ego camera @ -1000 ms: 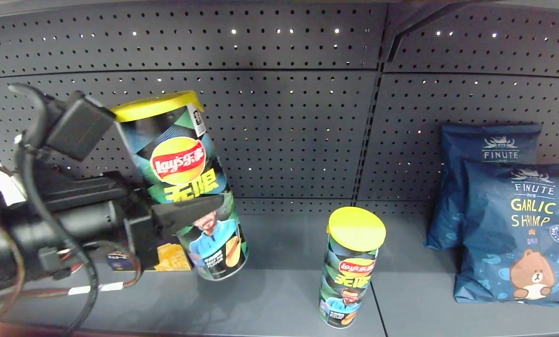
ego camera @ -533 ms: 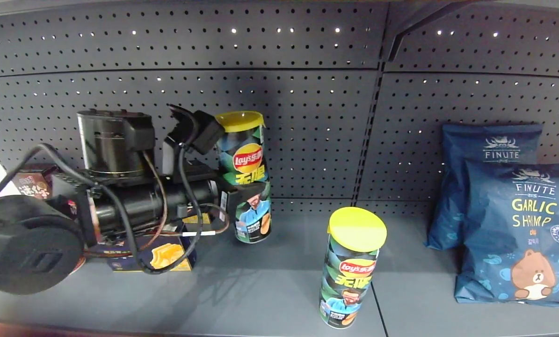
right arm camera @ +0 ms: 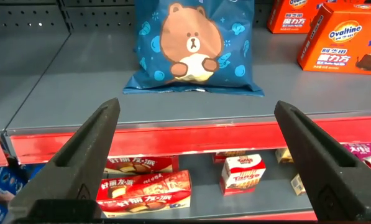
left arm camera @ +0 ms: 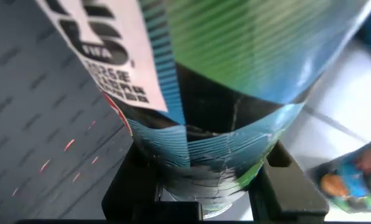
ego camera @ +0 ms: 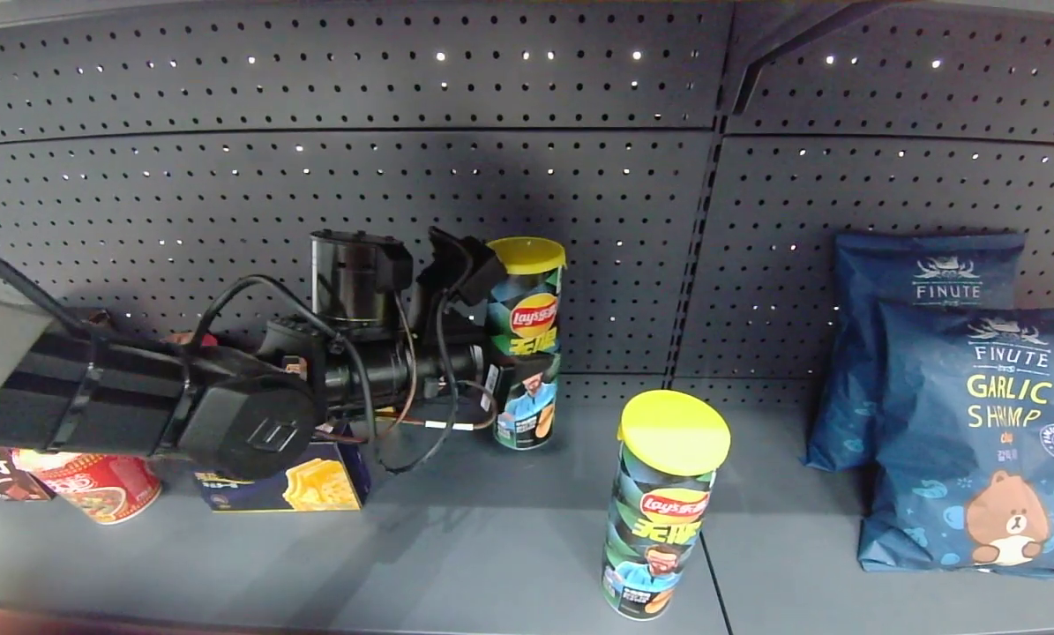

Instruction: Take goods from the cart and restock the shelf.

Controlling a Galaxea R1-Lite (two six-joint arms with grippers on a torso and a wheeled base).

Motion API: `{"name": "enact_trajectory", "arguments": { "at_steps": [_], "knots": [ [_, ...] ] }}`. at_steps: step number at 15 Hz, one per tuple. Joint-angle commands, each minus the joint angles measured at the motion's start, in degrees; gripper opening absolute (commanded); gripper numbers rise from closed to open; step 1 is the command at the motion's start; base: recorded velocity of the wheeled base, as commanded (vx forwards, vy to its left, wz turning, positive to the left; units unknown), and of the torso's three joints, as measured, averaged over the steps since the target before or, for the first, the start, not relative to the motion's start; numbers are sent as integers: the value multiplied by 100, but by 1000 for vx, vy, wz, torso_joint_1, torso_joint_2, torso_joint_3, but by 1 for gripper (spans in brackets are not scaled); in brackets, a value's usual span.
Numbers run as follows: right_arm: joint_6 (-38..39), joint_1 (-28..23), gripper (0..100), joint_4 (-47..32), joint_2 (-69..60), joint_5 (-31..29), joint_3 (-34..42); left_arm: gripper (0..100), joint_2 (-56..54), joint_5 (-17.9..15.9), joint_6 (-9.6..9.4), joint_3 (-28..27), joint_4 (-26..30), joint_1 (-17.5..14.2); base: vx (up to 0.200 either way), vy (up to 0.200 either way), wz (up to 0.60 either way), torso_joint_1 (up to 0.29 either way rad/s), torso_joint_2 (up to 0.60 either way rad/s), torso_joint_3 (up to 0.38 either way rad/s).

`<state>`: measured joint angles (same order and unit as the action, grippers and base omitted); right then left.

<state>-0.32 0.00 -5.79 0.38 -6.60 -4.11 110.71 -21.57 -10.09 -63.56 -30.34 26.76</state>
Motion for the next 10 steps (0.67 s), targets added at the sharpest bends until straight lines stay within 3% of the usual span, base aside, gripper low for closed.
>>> {"name": "enact_trajectory", "arguments": {
  "at_steps": [1,5,10],
  "knots": [
    [-3,0,100,-1,15,0,-2,0,504,-225,7,-543,-7,22,0,0,0,0,0,0],
    [-3,0,100,-1,15,-26,-2,0,978,-682,-19,-1088,-16,145,0,0,0,0,0,0],
    [-3,0,100,-1,15,-35,-2,0,1365,-797,-1,-1220,-376,233,0,0,0,0,0,0]
  ]
}}
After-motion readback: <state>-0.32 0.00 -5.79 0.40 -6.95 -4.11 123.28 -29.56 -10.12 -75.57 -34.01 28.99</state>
